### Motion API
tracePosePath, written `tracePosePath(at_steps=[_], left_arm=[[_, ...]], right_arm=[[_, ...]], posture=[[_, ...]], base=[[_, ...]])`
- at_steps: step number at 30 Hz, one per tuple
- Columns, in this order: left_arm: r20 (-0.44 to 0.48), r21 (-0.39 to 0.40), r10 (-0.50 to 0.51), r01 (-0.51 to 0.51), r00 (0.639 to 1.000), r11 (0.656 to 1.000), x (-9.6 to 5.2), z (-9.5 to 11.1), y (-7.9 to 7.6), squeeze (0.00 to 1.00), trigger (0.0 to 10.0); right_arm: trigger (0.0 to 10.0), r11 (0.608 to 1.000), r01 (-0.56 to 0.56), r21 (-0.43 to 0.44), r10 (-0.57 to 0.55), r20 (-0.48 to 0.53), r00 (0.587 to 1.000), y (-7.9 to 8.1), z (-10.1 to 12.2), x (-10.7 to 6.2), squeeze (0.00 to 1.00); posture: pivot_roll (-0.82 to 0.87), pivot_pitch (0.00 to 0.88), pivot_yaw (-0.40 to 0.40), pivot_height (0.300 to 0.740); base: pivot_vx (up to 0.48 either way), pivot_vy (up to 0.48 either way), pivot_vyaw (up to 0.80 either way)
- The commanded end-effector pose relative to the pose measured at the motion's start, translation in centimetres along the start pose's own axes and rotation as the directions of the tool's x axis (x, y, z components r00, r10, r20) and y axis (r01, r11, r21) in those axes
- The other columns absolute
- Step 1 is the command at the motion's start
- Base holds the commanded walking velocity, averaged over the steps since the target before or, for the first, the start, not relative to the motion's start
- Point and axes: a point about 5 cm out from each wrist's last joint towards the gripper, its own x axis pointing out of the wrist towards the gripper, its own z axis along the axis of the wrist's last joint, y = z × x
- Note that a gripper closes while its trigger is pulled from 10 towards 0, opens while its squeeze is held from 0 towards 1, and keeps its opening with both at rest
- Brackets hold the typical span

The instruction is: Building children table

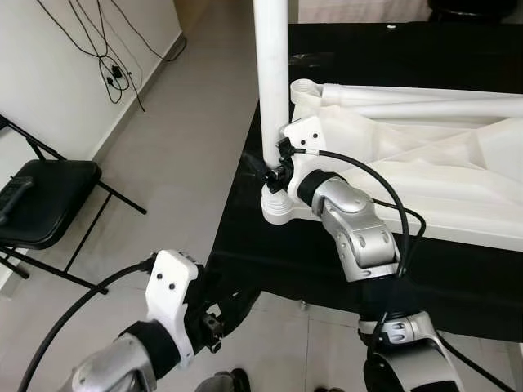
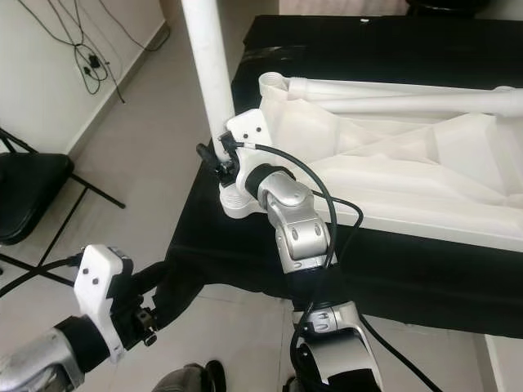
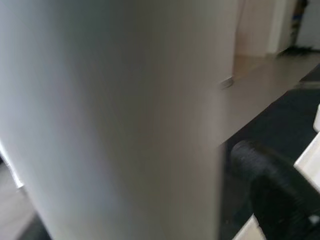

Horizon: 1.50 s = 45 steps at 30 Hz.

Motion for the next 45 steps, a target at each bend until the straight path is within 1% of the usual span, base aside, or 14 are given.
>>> tracePosePath(at_steps=[1,3,4,7,9,13,15,16,17,24,30,38,39,45], left_arm=[[-0.012,0.0,0.022,-0.022,1.0,1.0,-0.1,-0.5,0.2,0.0,10.0],[-0.005,-0.014,0.029,-0.029,1.0,0.999,-0.1,-0.6,0.2,0.0,10.0],[0.003,-0.023,0.03,-0.03,1.0,0.999,-0.2,-0.6,0.1,0.0,10.0],[0.015,-0.034,0.009,-0.008,1.0,0.999,-0.3,-0.7,-0.6,0.0,10.0],[0.015,-0.034,0.009,-0.008,1.0,0.999,-0.3,-0.7,-0.6,0.0,10.0],[0.031,-0.037,-0.02,0.021,0.999,0.999,-0.7,-1.0,-1.7,0.0,10.0],[0.043,-0.033,-0.02,0.021,0.999,0.999,-0.9,-1.1,-1.8,0.0,10.0],[0.059,-0.027,-0.015,0.017,0.998,0.999,-1.0,-1.0,-1.9,0.0,10.0],[0.076,-0.02,-0.002,0.003,0.997,1.0,-1.1,-1.0,-1.9,0.0,10.0],[0.1,-0.001,0.071,-0.071,0.992,0.997,-1.5,-0.9,-1.4,0.0,10.0],[0.124,0.026,0.193,-0.198,0.973,0.98,-2.2,-1.0,-0.6,0.0,10.0],[0.147,0.078,0.298,-0.312,0.943,0.947,-3.1,-1.4,0.1,0.0,10.0],[0.158,0.083,0.312,-0.327,0.937,0.941,-3.2,-1.4,0.2,0.0,10.0],[0.184,0.094,0.328,-0.349,0.927,0.932,-3.3,-1.6,0.5,0.0,10.0]], right_arm=[[10.0,0.999,-0.041,0.01,0.041,0.038,0.998,0.3,0.6,0.3,1.0],[10.0,0.996,-0.083,0.018,0.082,0.053,0.995,0.1,0.8,0.2,1.0],[10.0,0.988,-0.154,0.02,0.153,0.07,0.986,0.0,1.1,0.1,0.0],[10.0,0.933,-0.358,-0.046,0.36,0.07,0.93,-0.5,1.9,0.1,0.0],[10.0,0.933,-0.358,-0.046,0.36,0.07,0.93,-0.5,1.9,0.1,0.0],[10.0,0.786,-0.605,-0.125,0.612,0.014,0.791,-0.7,2.7,0.0,0.0],[10.0,0.765,-0.63,-0.137,0.636,0.002,0.772,-0.9,2.9,0.3,0.0],[8.7,0.747,-0.65,-0.139,0.655,-0.012,0.755,-1.0,3.0,0.5,0.0],[0.0,0.724,-0.675,-0.143,0.678,-0.034,0.735,-1.0,3.0,0.8,0.0],[0.0,0.698,-0.7,-0.154,0.699,-0.067,0.712,-1.0,2.7,0.8,0.0],[0.0,0.735,-0.663,-0.141,0.657,-0.095,0.748,-1.8,1.6,0.5,0.0],[0.0,0.926,-0.375,-0.027,0.364,-0.194,0.911,-1.4,-3.0,-1.8,0.0],[0.0,0.999,-0.003,-0.044,-0.009,-0.26,0.966,-1.5,-4.9,-3.0,0.0],[0.0,0.968,0.247,-0.042,-0.247,-0.335,0.909,2.1,-7.2,-6.8,0.0]], posture=[[0.11,0.2,0.053,0.74],[0.11,0.202,0.054,0.74],[0.11,0.203,0.053,0.74],[0.11,0.205,0.052,0.74],[0.11,0.205,0.052,0.74],[0.11,0.21,0.048,0.74],[0.12,0.21,0.046,0.74],[0.12,0.212,0.044,0.74],[0.12,0.213,0.042,0.74],[0.12,0.218,0.04,0.74],[0.11,0.222,0.037,0.74],[0.1,0.238,0.026,0.74],[0.09,0.239,0.025,0.74],[0.07,0.234,0.051,0.74]], base=[[0.0,0.0,0.0],[0.0,0.0,0.0],[0.0,0.0,0.0],[0.0,0.0,0.0],[0.0,0.0,0.0],[0.0,0.0,0.0],[0.0,0.0,0.0],[0.0,0.0,0.0],[0.0,0.0,0.0],[0.0,0.0,0.0],[0.0,0.0,0.0],[0.0,0.0,0.0],[0.0,0.0,0.0],[0.0,0.0,0.0]])
